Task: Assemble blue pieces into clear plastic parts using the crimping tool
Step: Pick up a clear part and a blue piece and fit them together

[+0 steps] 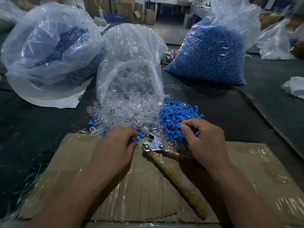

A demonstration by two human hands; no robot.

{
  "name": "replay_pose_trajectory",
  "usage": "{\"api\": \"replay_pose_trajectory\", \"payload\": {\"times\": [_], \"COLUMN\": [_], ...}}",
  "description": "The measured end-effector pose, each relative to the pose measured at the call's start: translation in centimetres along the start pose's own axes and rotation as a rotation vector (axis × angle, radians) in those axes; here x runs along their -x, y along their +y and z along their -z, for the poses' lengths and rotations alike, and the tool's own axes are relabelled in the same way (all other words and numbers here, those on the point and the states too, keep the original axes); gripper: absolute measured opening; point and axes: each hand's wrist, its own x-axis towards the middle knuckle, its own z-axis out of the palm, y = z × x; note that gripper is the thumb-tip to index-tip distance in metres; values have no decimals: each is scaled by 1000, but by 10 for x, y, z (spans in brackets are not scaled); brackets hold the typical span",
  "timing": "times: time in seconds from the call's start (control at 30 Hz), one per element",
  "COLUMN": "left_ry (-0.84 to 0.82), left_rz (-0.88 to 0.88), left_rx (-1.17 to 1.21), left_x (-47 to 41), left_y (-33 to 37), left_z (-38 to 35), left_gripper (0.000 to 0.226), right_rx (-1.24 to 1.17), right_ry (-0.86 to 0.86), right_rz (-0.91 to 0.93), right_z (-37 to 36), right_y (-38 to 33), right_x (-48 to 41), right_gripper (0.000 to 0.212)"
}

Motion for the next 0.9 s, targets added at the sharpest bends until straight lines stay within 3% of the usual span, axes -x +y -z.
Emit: {"api": "replay_pose_trajectory", "payload": {"times": [0.1,0.2,0.47,0.73,0.8,0.9], "left_ry": [-91,-155,-80,4,73,180], "left_rz": [-25,-42,-43,-65,-74,-40], "left_rx": [2,-39,-56,-45,35,393], "left_x": [-1,0,1,0,1,6], "left_y": [0,1,1,1,3,11], "left_z": [0,1,2,1,4,11], "left_gripper": [41,32,4,10,10,19], "right_rx": [2,5,9,25,13,-154], "right_ry": [3,1,-6,-28,-32,-56], "right_rz": [3,5,15,10,10,-9], "right_z": [0,0,-1,-3,-2,2], "right_y": [-1,0,-4,-3,-4,-12], "right_x": [0,1,-1,1,0,3], "right_gripper": [10,10,11,11,11,11]}}
